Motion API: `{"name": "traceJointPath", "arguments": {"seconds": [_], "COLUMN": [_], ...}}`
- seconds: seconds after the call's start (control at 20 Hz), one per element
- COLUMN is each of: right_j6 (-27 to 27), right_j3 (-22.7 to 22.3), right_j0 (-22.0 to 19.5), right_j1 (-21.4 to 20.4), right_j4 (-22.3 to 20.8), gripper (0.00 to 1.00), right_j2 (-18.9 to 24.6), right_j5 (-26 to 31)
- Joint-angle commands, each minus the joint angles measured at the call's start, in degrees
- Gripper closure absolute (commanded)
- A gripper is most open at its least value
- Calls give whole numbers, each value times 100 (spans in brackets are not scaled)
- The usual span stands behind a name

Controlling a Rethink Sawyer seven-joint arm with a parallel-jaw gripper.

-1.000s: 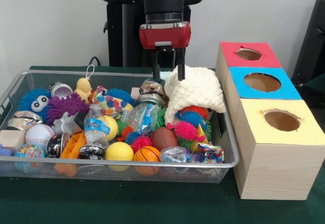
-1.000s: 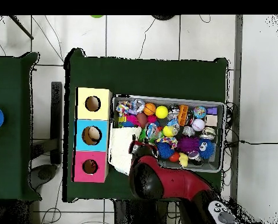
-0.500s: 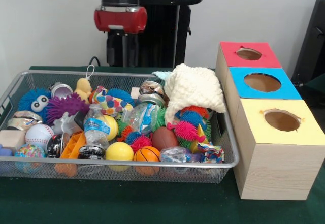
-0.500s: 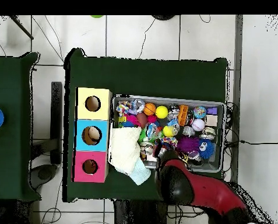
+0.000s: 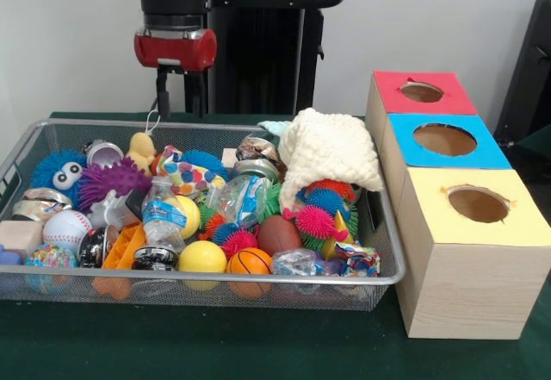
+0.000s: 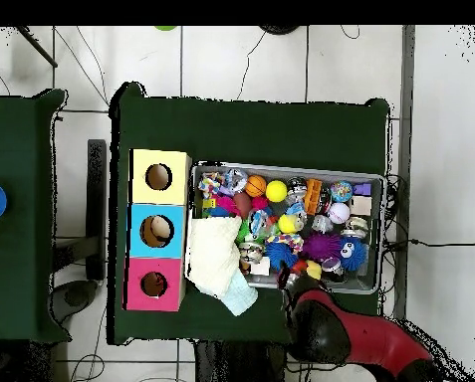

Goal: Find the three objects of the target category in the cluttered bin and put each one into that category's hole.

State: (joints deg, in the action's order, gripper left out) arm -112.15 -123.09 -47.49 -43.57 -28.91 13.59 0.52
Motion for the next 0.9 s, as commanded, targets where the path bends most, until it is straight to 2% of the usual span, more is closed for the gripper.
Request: {"name": "traceJointPath", "arguments": {"seconds": [0.05,0.45,0.7,0.9], "right_j6": [216,48,46,123], "right_j3": [421,521,486,506], "right_j0": [-185,-252,-306,-402], "right_j1": [885,1165,1047,812], "right_j4": [-780,-1256,-1336,-1294], "gripper": [0,0,0,0], "right_j2": [524,484,539,742], "right_j5": [-71,-207,-102,129]}}
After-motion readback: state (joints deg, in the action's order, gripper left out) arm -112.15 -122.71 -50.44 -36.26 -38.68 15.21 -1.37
